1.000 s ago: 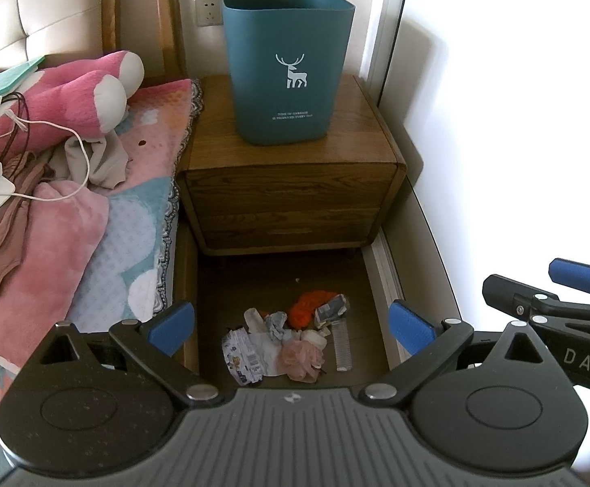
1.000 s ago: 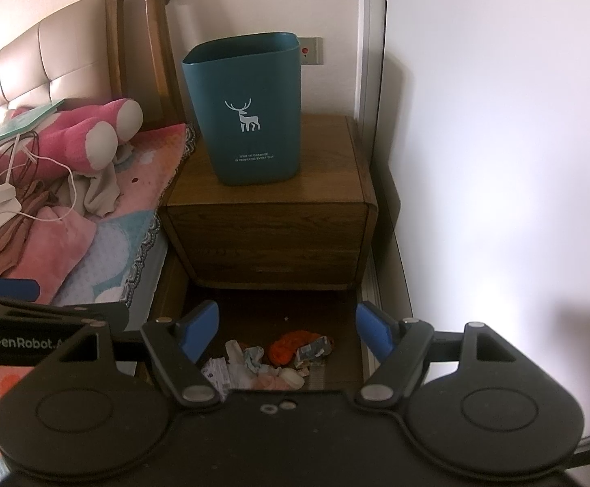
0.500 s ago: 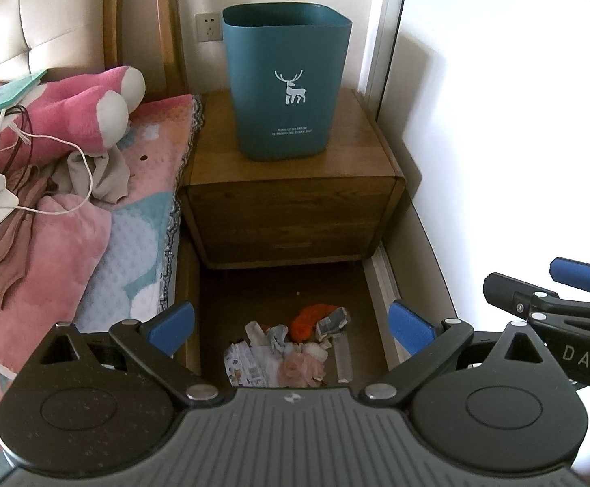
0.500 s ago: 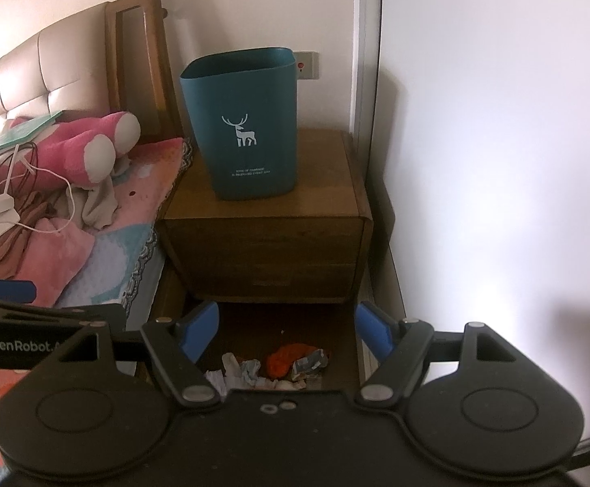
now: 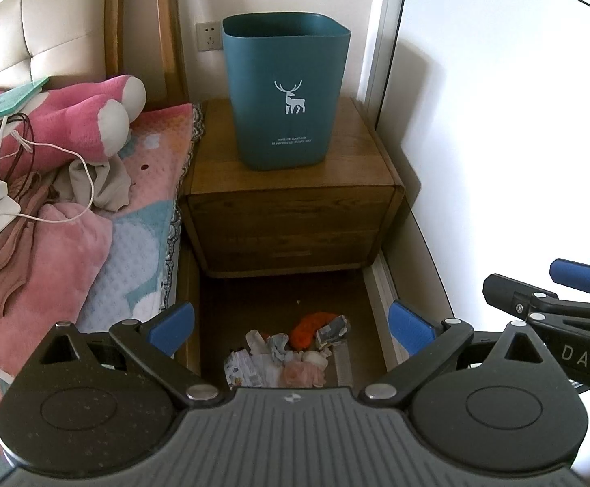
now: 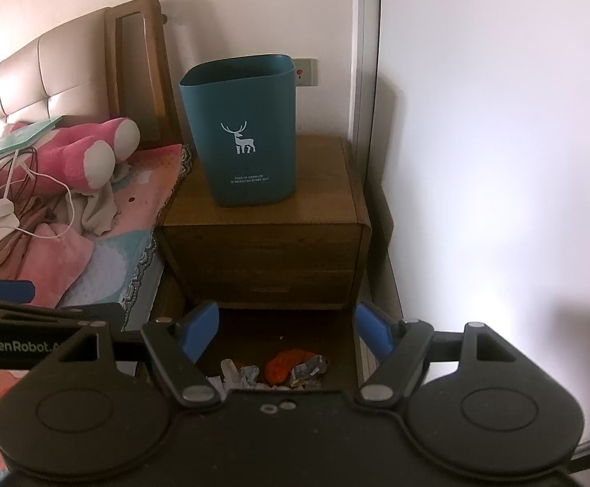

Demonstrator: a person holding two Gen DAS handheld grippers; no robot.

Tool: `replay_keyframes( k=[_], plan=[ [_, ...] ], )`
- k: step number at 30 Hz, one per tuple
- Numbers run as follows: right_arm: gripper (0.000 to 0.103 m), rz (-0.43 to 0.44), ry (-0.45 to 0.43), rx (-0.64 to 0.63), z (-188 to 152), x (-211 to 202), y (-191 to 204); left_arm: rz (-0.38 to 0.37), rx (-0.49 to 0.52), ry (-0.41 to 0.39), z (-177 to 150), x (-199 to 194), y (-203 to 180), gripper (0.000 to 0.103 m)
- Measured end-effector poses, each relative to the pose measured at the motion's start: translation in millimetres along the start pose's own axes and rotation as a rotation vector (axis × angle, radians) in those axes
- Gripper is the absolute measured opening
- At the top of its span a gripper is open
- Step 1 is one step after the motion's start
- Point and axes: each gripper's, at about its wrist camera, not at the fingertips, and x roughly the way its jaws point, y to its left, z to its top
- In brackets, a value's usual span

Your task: Collect trash

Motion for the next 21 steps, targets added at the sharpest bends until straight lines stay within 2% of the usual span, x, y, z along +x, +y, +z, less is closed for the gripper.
replay_keyframes(
  k=[21],
  plan=[
    [0.075,-0.002,0.026,-0.005,-0.3,6.4,1.3,-0.002,-0.012,0.018,-0.9,6.2,5.1,0.103]
  ],
)
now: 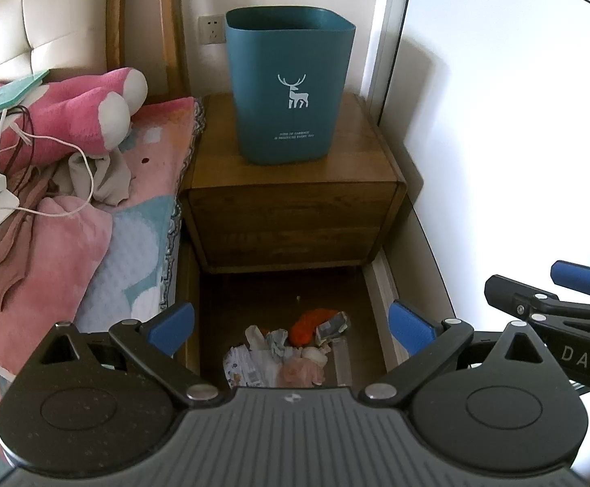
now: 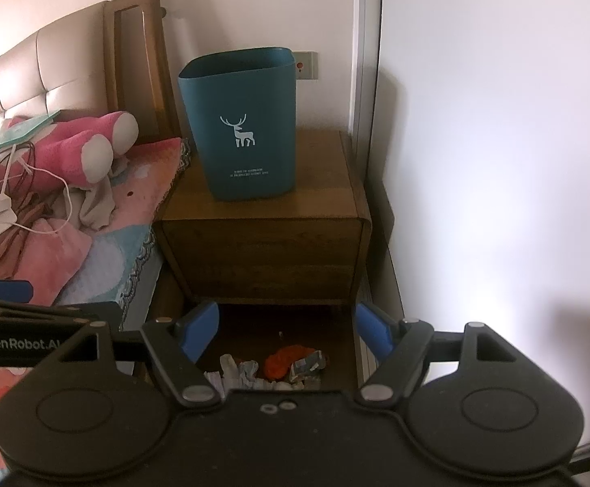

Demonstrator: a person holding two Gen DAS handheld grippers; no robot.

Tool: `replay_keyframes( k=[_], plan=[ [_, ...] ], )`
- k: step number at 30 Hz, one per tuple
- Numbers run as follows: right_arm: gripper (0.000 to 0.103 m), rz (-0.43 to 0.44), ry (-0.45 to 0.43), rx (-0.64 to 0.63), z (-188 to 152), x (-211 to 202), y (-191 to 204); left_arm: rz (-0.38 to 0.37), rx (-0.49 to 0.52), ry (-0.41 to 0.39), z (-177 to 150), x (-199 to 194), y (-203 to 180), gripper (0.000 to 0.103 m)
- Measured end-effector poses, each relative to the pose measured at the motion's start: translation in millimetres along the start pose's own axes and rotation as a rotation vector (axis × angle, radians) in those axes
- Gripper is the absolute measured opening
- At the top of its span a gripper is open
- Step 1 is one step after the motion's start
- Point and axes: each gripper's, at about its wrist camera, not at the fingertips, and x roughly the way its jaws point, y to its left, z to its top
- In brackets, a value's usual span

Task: Collect trash
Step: 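Reach into the cubby, grasp the pink bath puff with left tool while right grasps the clear bottle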

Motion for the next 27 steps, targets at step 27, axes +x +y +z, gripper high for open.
replay_keyframes(
  k=[27],
  plan=[
    [0.075,0.015,0.256,-0.068,-117,246,-24,0.052,0.053,0.234,-93,247,18,0.103]
  ],
)
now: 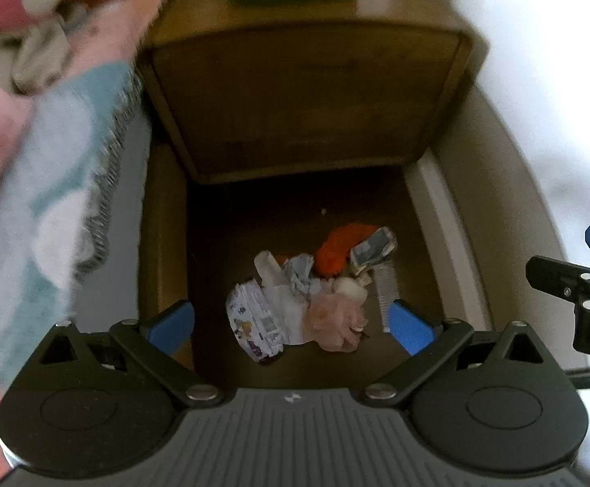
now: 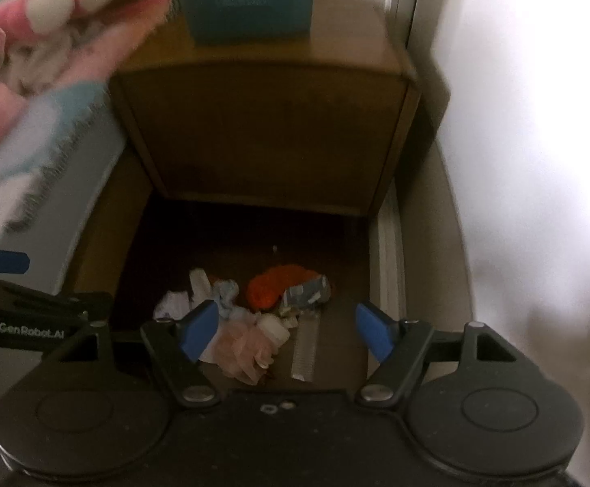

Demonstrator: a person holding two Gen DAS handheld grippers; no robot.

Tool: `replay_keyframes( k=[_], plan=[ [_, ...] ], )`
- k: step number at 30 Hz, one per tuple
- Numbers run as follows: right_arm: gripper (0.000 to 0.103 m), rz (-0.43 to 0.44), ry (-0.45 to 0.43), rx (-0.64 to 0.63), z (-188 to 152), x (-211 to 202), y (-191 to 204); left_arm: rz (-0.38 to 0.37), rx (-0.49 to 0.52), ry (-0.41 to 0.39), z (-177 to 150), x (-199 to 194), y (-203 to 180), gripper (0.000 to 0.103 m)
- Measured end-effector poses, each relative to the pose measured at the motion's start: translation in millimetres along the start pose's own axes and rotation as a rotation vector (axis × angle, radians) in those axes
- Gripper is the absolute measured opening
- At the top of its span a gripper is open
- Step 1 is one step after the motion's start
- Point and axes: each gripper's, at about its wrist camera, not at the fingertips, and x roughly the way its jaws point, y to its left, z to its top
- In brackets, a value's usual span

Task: Collect trash
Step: 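Reach into the cubby, grasp the pink bath puff with left tool while right grasps the clear bottle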

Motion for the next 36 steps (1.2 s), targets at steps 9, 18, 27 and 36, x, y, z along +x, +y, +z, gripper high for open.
replay_keyframes(
  k=[9,18,27,36],
  plan=[
    [0.073,-0.012,0.101,0.09,-33,156,-30,0.0,0.022,0.062,-31,146,-24,0.103],
    [0.072,0.016,0.209,0.021,-65,300,-34,-0.029,0.041,0.104,-62,280,-46,0.103],
    [0.071,0.006,0.256,0.048,-97,386,-37,-0.05,0.05,0.169,-97,376,-67,0.102],
    [0.066,-0.009,0.257,0.078,-110,404,-47,-0.04,0.076,0.158,-106,408,-79,0.068]
  ],
)
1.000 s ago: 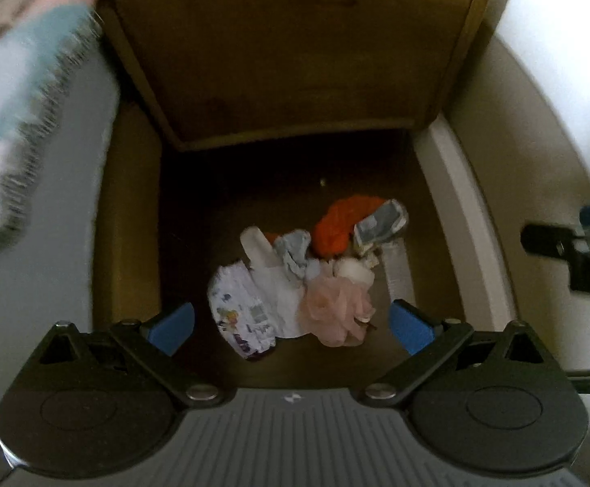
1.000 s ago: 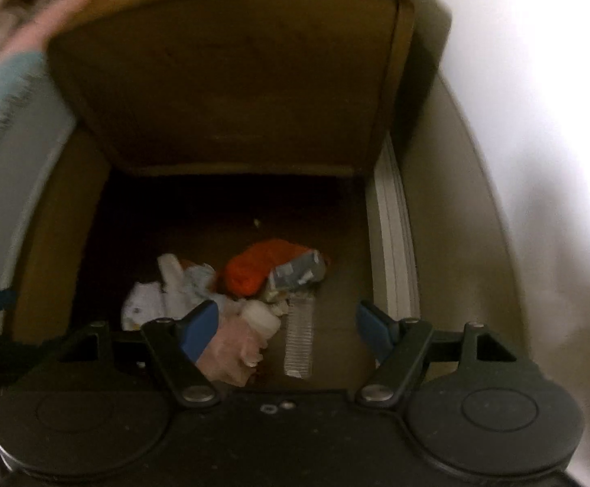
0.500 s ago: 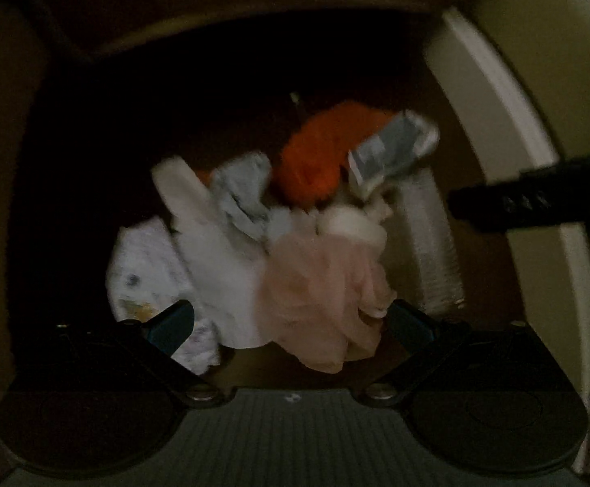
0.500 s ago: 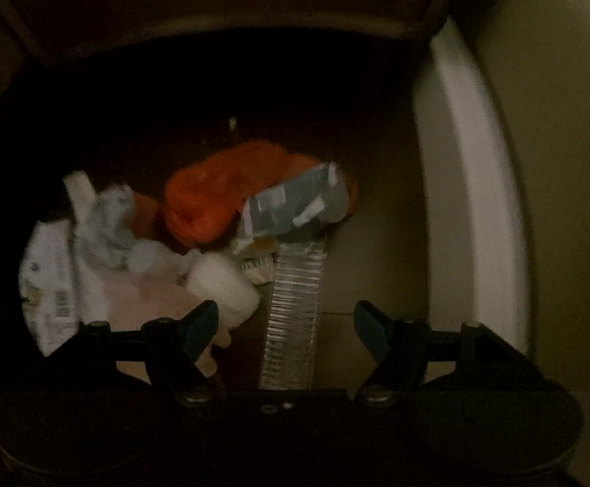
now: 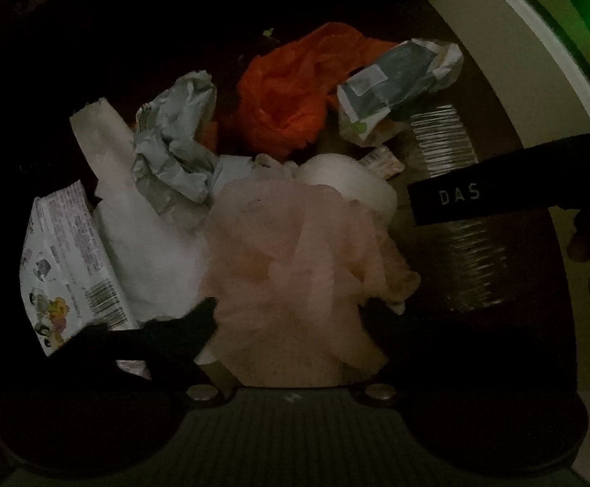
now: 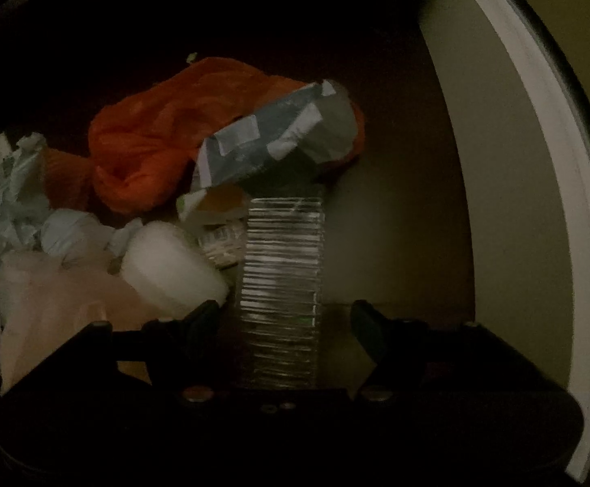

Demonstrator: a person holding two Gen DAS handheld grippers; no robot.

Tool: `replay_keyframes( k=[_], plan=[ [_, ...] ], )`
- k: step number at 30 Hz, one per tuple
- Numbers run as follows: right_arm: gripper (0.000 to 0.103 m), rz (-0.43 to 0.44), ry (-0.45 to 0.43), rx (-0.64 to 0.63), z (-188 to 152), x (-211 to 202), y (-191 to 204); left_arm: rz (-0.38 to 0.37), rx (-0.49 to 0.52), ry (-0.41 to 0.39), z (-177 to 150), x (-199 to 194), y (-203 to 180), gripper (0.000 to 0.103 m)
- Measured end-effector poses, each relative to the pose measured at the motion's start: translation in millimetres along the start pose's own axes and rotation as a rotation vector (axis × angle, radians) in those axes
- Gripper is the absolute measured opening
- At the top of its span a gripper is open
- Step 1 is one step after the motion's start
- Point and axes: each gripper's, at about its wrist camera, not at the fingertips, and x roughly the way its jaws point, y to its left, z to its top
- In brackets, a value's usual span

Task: Collect trash
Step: 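Reach into the cubby, grasp the pink bath puff with left tool while right grasps the clear bottle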

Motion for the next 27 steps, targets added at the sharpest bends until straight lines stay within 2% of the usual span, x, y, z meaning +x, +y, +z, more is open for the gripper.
replay_keyframes(
  k=[3,5,10,14,19,27],
  plan=[
    [0.039,-0.006,0.003,-0.015,-4,-2,2,-0.011,0.0,-0.005,-1,3,-3,0.056],
    [0.039,0.001,-0.035,-0.033,-8,-4,5,-0.008,-0.004,-0.008,-2,2,-3,0.042],
    [0.039,0.007,-0.051,-0.044,-19,-24,9,-0.014,-0.024,0.007,0,1,-2,0.024],
    [0.039,0.001,-0.053,-0.038,-25,-57,12,0.0,-0.029,0.021,0,-18,-2,0.018],
    [0.039,-0.006,-0.07,-0.032,-29,-118,14,-0.01,-0.037,0.031,0,-62,3,0.017],
    [0.039,0.016,-0.152,0.006,-15,-259,19,-0.025,-0.073,0.009,14,-187,20,0.017]
  ],
)
